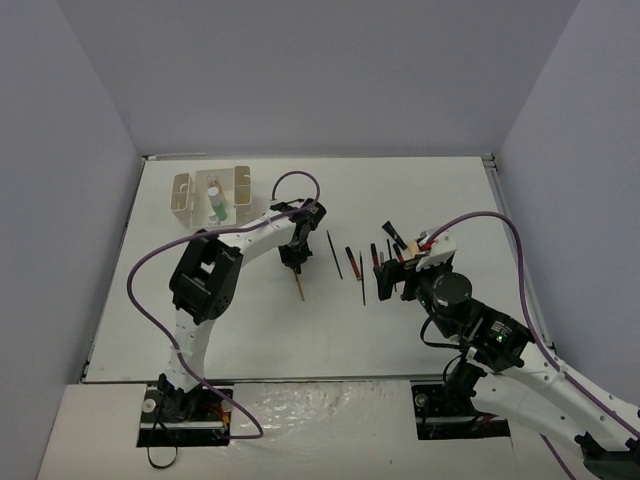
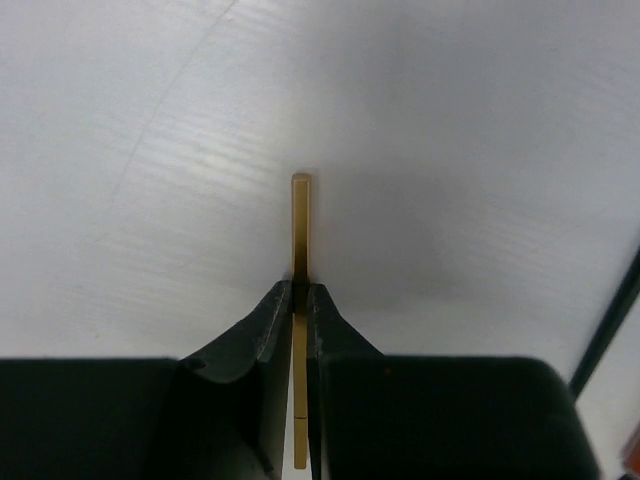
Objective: Organize the makeup
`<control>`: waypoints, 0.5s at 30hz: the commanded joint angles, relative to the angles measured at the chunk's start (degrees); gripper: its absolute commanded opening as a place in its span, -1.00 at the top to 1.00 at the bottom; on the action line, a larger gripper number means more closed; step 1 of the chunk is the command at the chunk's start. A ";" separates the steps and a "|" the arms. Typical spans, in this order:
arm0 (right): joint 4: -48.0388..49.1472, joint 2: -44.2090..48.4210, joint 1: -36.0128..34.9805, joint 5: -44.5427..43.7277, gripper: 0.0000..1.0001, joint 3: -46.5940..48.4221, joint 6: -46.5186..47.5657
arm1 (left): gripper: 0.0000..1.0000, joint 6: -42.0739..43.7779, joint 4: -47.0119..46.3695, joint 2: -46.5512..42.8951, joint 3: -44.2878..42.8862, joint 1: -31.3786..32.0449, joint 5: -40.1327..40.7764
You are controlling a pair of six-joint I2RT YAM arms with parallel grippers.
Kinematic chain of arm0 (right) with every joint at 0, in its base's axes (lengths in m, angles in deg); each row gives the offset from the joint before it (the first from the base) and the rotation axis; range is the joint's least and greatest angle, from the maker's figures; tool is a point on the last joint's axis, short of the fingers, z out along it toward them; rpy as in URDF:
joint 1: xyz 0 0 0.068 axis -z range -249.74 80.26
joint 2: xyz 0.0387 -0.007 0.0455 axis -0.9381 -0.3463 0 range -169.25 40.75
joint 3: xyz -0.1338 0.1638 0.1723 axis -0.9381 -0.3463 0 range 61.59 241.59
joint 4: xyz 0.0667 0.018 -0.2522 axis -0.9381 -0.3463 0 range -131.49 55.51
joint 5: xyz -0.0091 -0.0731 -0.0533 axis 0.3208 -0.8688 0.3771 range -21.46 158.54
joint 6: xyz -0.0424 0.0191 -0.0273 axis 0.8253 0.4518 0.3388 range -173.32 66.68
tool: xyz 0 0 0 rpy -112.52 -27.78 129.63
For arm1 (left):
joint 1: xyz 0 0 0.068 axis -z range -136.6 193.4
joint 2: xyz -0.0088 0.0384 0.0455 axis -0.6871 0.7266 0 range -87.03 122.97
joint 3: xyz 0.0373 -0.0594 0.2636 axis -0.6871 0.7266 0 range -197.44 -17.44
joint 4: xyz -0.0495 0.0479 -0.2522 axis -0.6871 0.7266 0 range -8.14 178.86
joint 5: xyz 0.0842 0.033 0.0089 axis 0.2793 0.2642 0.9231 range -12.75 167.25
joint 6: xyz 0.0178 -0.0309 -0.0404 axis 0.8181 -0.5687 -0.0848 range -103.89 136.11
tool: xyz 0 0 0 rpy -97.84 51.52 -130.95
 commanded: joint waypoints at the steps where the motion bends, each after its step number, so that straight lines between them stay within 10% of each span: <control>1: 4.01 0.23 0.12 -1.81 -0.96 0.08 -0.37 | 1.00 4.60 1.03 -10.42 1.92 -0.65 5.62; 15: 4.27 1.08 0.12 0.89 -0.96 -0.12 0.63 | 1.00 34.34 -22.05 -41.72 9.88 -7.75 24.05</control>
